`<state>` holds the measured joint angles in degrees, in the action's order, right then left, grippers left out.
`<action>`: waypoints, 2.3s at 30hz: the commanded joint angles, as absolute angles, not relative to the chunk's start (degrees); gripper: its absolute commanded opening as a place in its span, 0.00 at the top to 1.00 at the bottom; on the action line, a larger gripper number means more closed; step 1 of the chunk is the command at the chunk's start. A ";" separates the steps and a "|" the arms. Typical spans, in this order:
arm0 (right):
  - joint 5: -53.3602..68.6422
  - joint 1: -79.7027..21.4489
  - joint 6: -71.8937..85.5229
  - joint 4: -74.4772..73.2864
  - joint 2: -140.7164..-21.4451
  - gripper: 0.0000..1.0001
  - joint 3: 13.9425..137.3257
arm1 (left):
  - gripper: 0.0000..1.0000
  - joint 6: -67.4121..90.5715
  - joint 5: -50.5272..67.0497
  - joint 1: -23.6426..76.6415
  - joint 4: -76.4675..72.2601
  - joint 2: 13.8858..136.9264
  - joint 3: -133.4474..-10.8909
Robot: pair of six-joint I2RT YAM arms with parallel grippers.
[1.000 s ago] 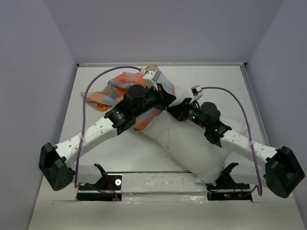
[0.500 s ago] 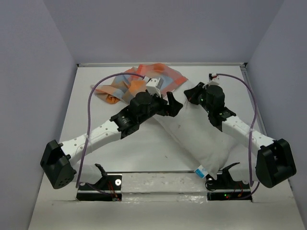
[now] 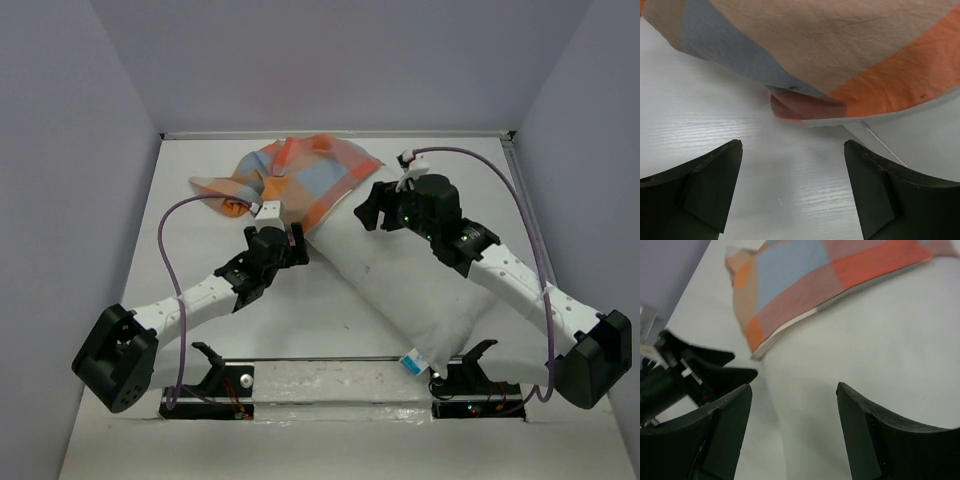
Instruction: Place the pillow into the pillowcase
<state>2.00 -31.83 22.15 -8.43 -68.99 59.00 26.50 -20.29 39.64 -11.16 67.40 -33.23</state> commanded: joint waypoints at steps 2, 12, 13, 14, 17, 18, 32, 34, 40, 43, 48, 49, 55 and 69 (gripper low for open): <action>-4.99 -43.05 14.42 -15.99 -71.70 0.24 63.46 | 0.10 21.20 -21.71 39.20 -22.13 72.49 -34.09; -20.36 -50.18 8.09 -19.33 -78.83 0.13 65.30 | 0.97 15.29 -21.45 37.44 -26.28 79.28 -39.11; -22.13 -51.75 6.78 -19.77 -80.75 0.10 65.65 | 1.00 15.64 -20.84 37.35 -26.19 78.15 -39.02; -23.89 -52.46 6.16 -19.95 -81.90 0.07 66.09 | 1.00 16.08 -18.92 37.35 -26.37 77.18 -38.76; -28.56 -53.61 4.57 -19.95 -88.14 0.03 67.93 | 1.00 18.45 -15.22 37.44 -27.07 72.78 -37.62; -29.09 -53.61 4.66 -19.95 -90.07 0.03 69.33 | 1.00 18.89 -11.72 37.44 -26.98 71.73 -37.62; -24.87 -51.50 18.28 14.06 -71.82 1.00 60.47 | 1.00 25.75 11.86 38.58 -22.77 63.54 -45.70; -24.96 -51.50 19.33 14.41 -68.14 1.00 61.43 | 1.00 25.05 11.60 38.85 -20.67 64.50 -46.58; -27.77 -51.50 21.70 12.04 -77.73 1.00 66.35 | 1.00 25.84 12.92 40.69 -18.28 63.20 -48.33; -29.18 -51.50 23.90 12.13 -84.97 1.00 68.20 | 1.00 26.54 14.58 43.59 -17.14 62.23 -49.83; -20.88 -51.50 26.54 14.58 -85.19 1.00 64.96 | 1.00 28.65 12.77 44.38 -14.78 56.61 -48.78; -18.74 -52.29 26.46 14.24 -83.95 1.00 64.43 | 1.00 28.57 9.44 44.38 -13.63 53.73 -49.04; -8.45 -61.42 24.00 6.00 -78.58 1.00 71.09 | 1.00 26.73 1.33 44.47 -3.27 44.75 -54.22; 27.12 -46.61 47.10 8.34 -76.36 1.00 69.18 | 1.00 22.07 -0.27 44.74 14.78 55.79 -74.53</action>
